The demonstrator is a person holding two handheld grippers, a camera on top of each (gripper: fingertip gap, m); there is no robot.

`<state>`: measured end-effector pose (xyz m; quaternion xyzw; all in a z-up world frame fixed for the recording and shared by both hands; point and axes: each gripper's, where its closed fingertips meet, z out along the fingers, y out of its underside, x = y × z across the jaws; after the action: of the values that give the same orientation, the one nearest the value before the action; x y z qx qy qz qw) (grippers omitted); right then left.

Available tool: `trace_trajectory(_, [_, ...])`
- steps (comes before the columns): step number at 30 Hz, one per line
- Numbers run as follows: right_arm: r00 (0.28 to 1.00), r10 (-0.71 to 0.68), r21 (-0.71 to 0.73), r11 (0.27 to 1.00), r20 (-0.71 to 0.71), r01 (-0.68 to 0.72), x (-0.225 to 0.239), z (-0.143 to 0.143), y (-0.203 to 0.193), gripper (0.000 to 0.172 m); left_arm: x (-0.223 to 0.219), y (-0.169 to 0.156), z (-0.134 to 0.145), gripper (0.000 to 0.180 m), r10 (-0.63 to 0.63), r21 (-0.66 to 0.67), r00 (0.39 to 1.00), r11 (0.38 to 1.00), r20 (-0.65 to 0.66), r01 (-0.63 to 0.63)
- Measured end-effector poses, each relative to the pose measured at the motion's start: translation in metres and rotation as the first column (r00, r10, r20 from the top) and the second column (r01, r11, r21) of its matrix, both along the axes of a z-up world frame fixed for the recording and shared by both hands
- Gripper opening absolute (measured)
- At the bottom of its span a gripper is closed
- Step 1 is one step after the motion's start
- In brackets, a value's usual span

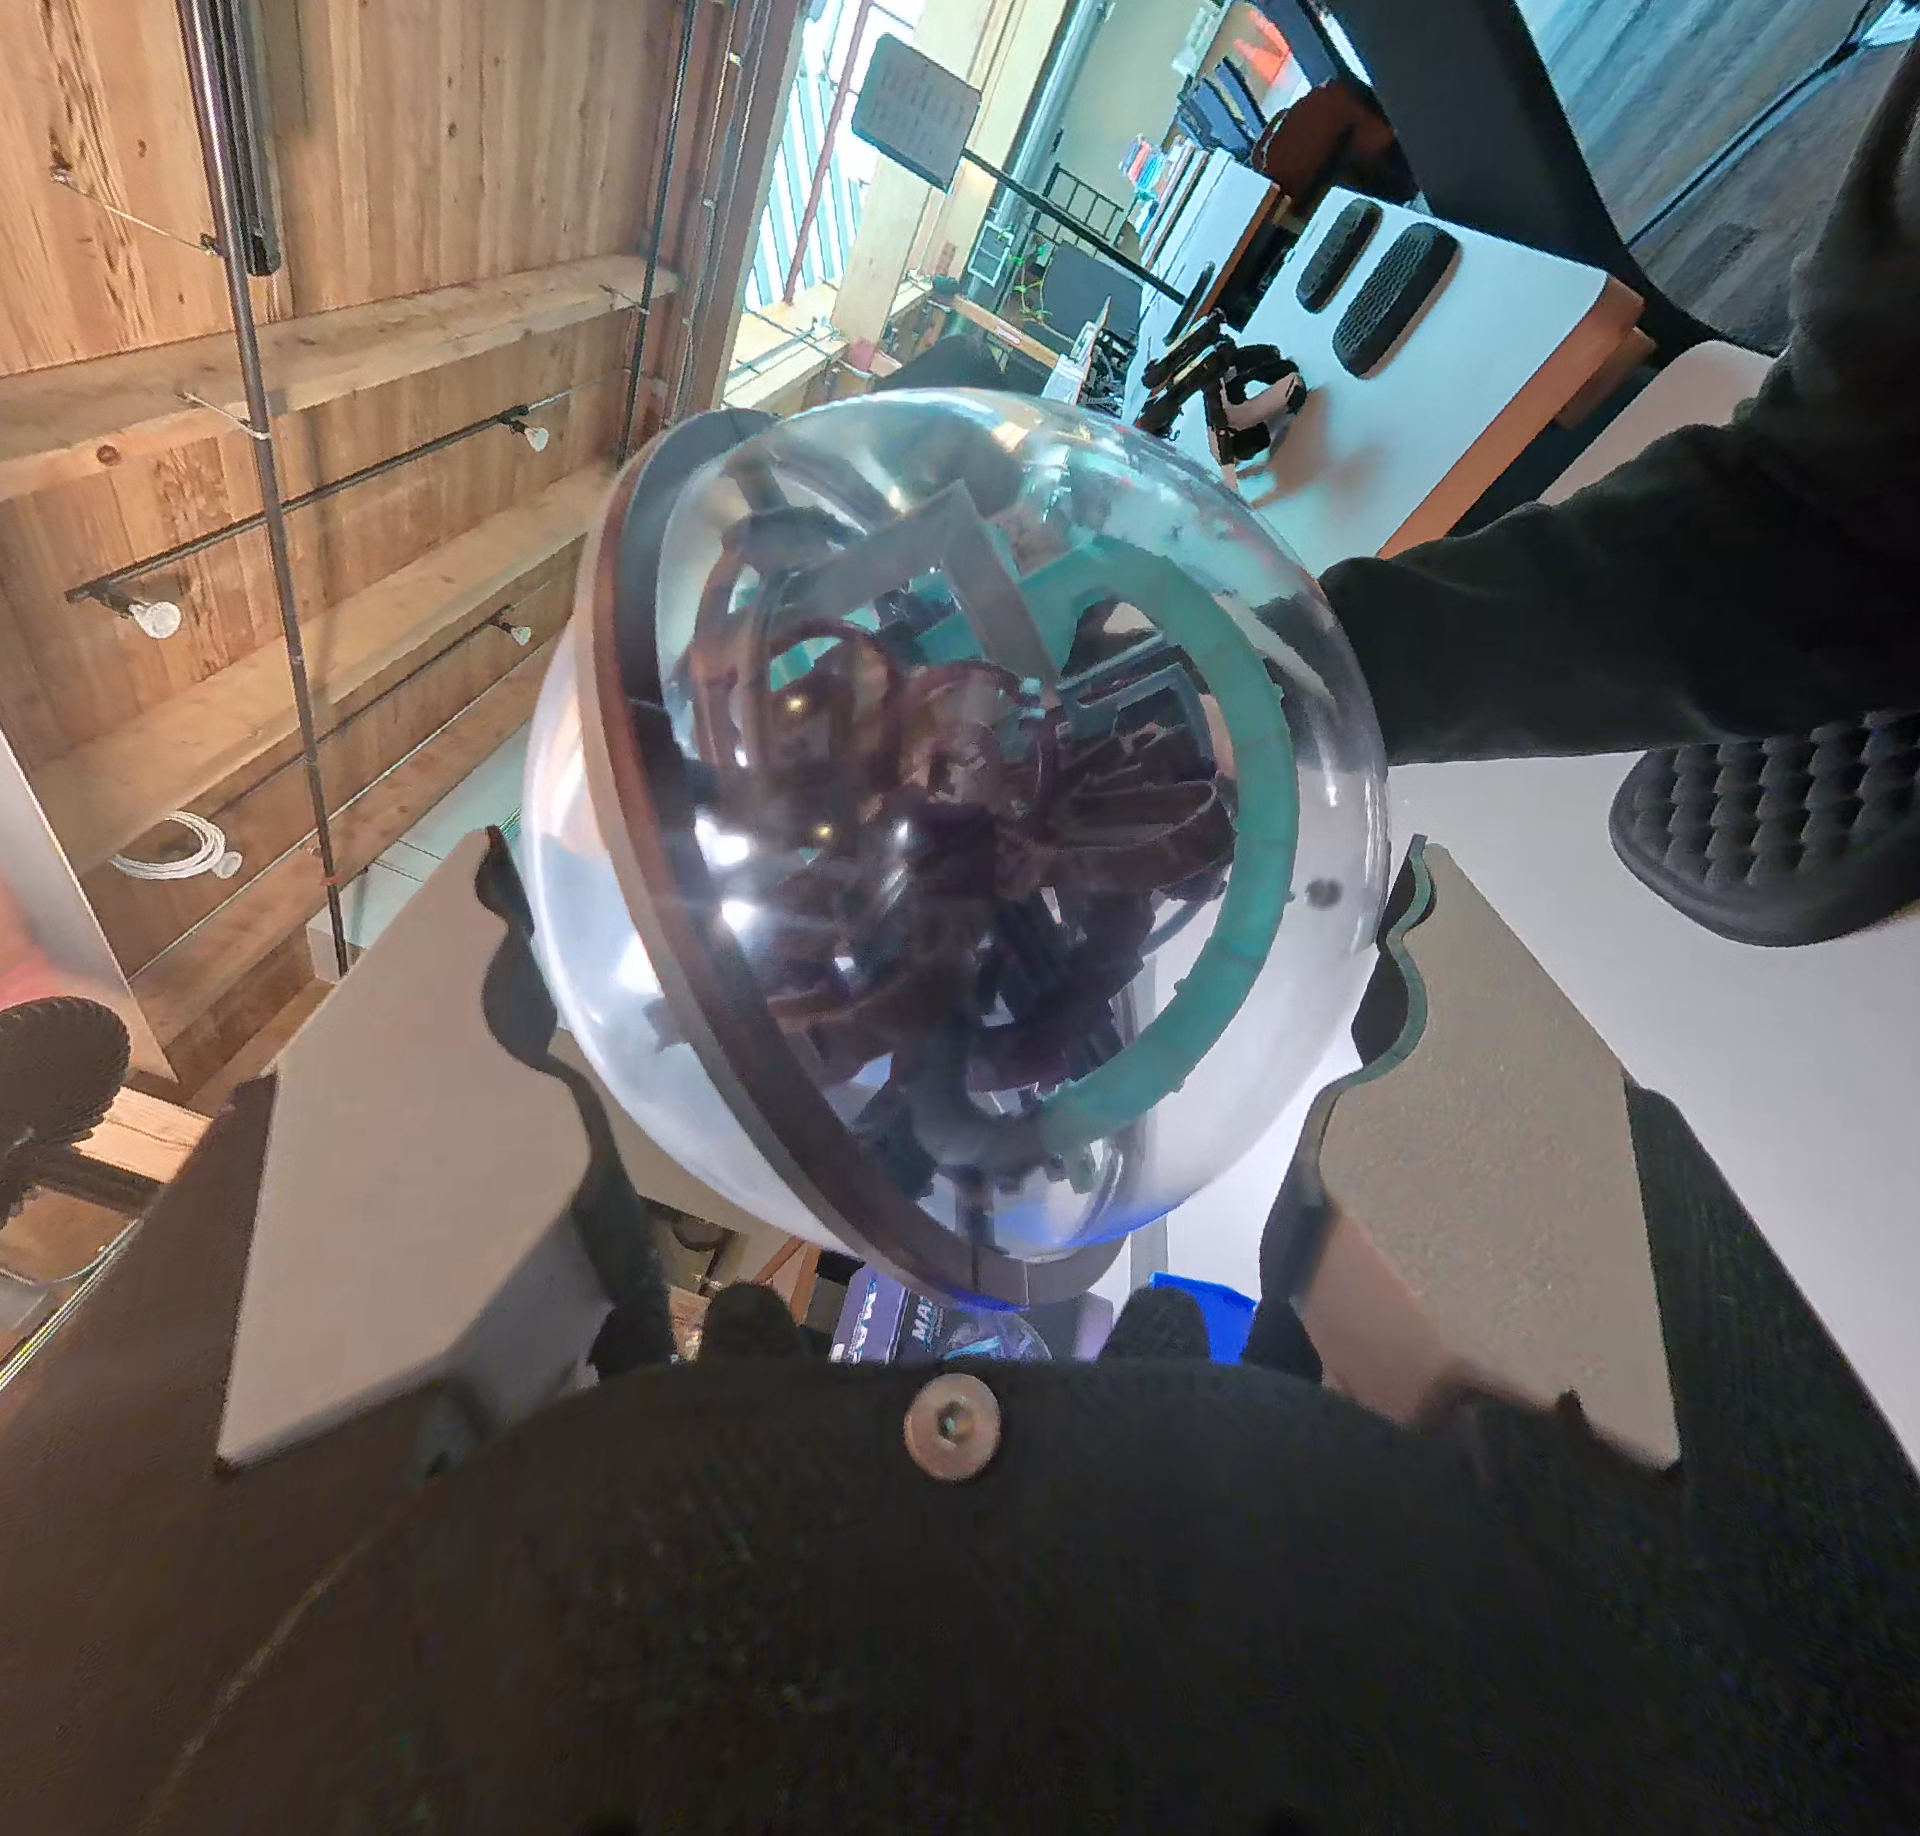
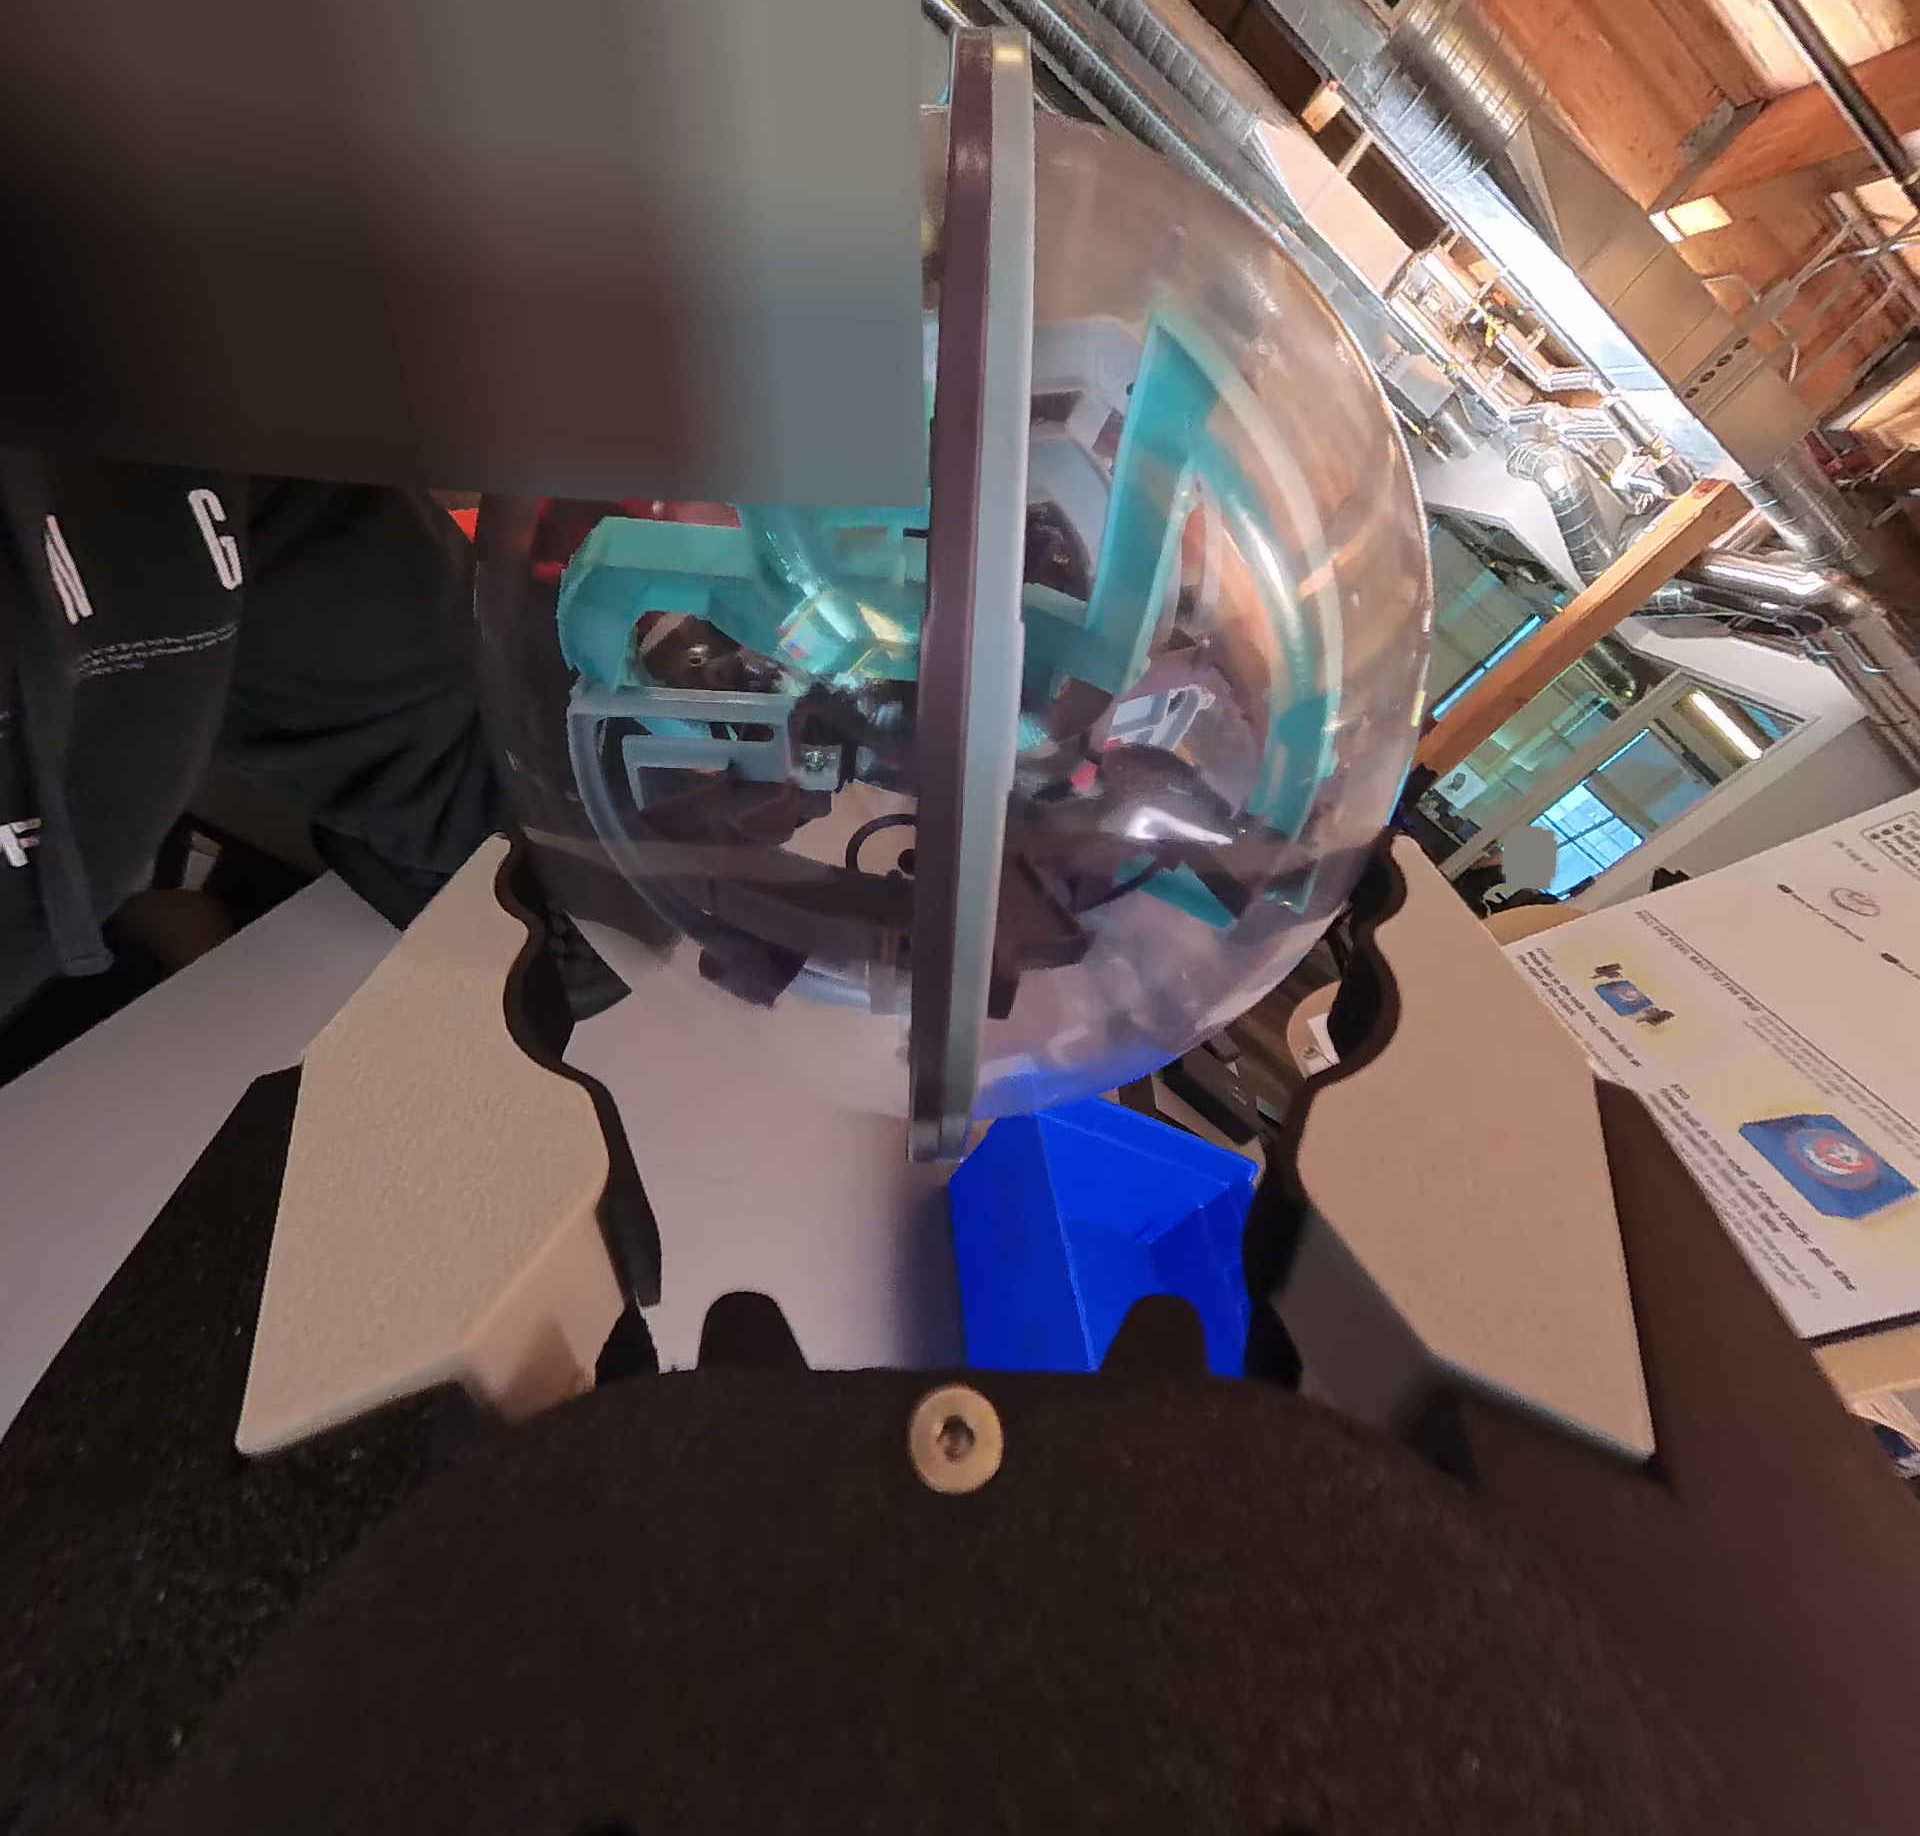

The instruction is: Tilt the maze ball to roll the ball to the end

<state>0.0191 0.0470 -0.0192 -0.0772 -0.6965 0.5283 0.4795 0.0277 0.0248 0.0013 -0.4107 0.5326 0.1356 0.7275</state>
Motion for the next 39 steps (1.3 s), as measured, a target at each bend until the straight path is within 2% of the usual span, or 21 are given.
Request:
trace_trajectory(8, [0.997, -0.04, 0.019, 0.999, -0.07, 0.041, 0.004, 0.012, -0.002, 0.147, -0.005, 0.004, 0.002, 0.155, 0.009, 0.044, 1.0, 0.999, 0.01, -0.009])
trace_trajectory(12, [0.995, -0.067, -0.002, 0.998, -0.073, 0.067, 0.003, 0.017, 0.001, 0.147, -0.013, 0.013, 0.001, 0.155, 0.015, 0.025, 0.999, 1.0, 0.05, -0.016])
trace_trajectory(27, [0.994, -0.073, -0.149, 0.985, 0.08, 0.084, -0.013, 0.01, 0.021, 0.147, -0.03, 0.034, -0.005, 0.155, 0.029, -0.137, 0.98, 0.991, 0.199, -0.001])
trace_trajectory(39, [0.981, -0.072, -0.22, 0.969, 0.178, 0.111, -0.025, 0.001, 0.034, 0.147, -0.042, 0.047, -0.015, 0.155, 0.058, -0.237, 0.963, 0.972, 0.263, 0.006])
